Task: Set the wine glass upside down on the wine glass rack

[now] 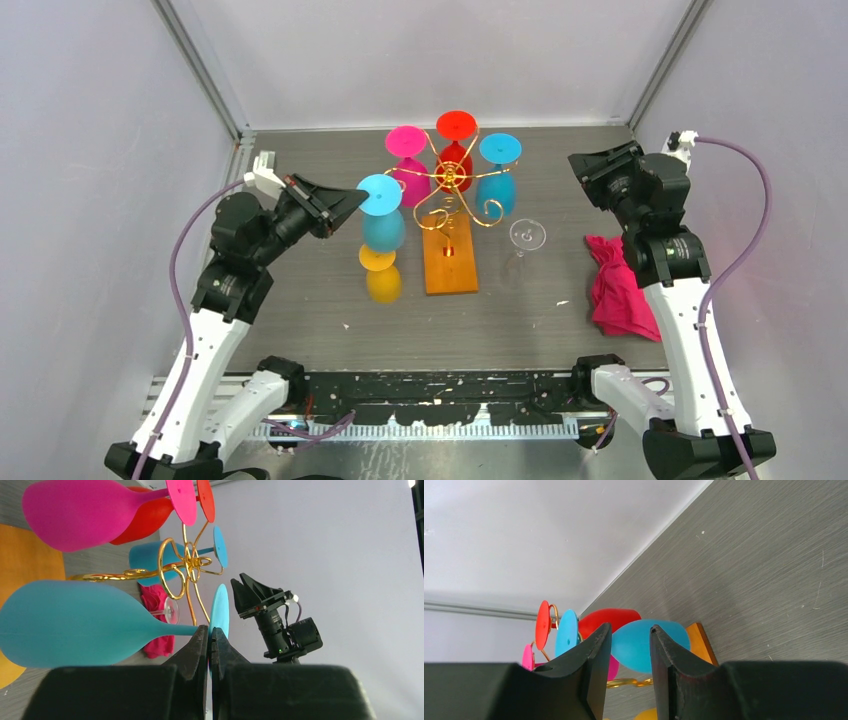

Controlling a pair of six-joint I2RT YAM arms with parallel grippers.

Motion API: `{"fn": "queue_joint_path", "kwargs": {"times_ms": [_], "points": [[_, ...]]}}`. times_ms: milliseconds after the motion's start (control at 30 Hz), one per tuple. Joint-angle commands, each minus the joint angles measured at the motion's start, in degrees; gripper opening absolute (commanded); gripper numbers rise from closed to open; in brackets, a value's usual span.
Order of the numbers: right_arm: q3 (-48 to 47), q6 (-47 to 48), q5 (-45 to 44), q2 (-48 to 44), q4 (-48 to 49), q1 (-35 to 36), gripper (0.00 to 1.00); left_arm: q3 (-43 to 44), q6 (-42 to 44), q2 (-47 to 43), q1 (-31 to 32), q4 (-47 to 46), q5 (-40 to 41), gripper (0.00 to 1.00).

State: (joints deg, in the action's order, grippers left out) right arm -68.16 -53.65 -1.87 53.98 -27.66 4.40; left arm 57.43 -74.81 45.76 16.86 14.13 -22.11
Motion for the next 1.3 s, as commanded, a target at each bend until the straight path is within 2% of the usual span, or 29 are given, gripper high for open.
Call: {"fn": "queue_joint_path", "kwargs": {"times_ms": [0,500,1267], "points": [[-2.2,1.0,-0.6,0.1,1.9,-0.5,0.40,1.9,0.2,1.3,2.0,-5.8,-1.0,0.01],[-2.4,1.1,-0.4,0.6,2.4,-1.7,0.40,3.8,0.5,8.5,7.3,-11.3,0.3,0.01],[-4.7,1.8,1.1,2.5,2.5,-3.6,0.40,5.7,0.1,15.6,7.8,-17.3,2.9,0.01]]}}
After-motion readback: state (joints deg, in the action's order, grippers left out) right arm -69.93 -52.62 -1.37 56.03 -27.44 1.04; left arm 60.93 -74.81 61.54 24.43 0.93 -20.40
